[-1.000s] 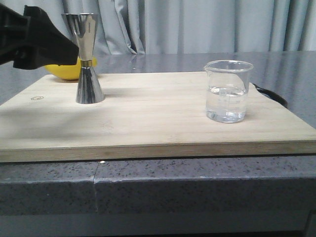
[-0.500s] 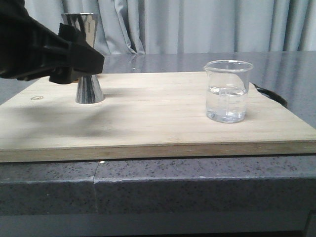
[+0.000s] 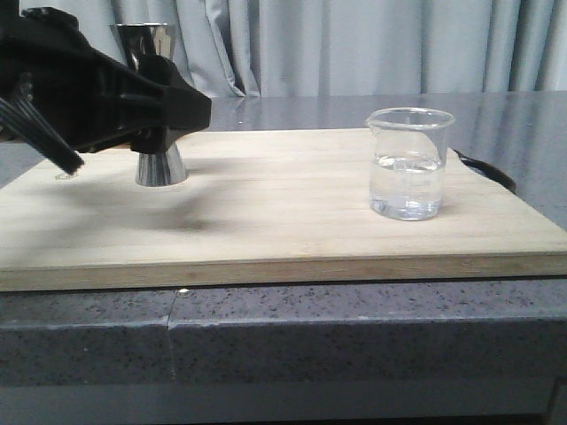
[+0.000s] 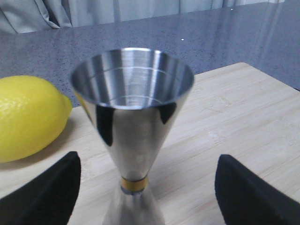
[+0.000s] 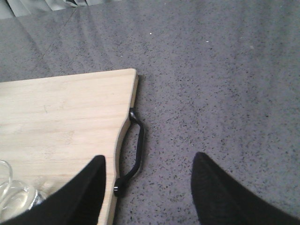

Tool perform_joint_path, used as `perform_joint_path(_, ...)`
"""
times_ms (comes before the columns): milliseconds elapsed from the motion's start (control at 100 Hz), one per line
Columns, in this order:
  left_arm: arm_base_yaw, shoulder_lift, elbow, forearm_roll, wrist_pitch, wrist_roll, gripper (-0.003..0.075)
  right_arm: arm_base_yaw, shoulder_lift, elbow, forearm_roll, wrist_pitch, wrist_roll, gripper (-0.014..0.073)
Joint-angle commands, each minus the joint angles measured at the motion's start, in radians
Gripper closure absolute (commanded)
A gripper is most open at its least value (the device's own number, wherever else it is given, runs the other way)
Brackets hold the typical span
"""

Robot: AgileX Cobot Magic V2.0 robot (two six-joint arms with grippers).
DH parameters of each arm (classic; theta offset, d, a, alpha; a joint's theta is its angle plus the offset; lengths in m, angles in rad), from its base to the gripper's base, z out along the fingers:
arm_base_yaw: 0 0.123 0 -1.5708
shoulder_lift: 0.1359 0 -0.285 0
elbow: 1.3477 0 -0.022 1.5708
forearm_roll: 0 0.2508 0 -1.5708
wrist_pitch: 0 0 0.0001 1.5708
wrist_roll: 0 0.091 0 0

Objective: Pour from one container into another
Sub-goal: 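Move the left gripper down around the steel jigger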

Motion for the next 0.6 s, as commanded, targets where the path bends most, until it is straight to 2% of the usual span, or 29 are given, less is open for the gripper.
perform_joint_path(0, -0.009, -0.001, -0.032, 0.040, -0.114, -0.044, 0.0173, 0.000, 0.004, -0.025, 0.003, -0.083, -0.011, 0.0228)
perform_joint_path(220, -0.009, 0.033, -0.057, 0.042, -0.131, -0.047, 0.0185, 0.000, 0.004, -0.025, 0.003, -0.085, -0.011, 0.0228)
perform_joint_path(460, -0.009, 0.035, -0.068, 0.042, -0.144, -0.047, 0.0342, 0.000, 0.004, -0.025, 0.003, -0.085, -0.011, 0.0228)
perform_joint_path(590, -0.009, 0.035, -0.068, 0.042, -0.144, -0.047, 0.0402, 0.000, 0.004, -0.025, 0.003, -0.085, -0.011, 0.0228)
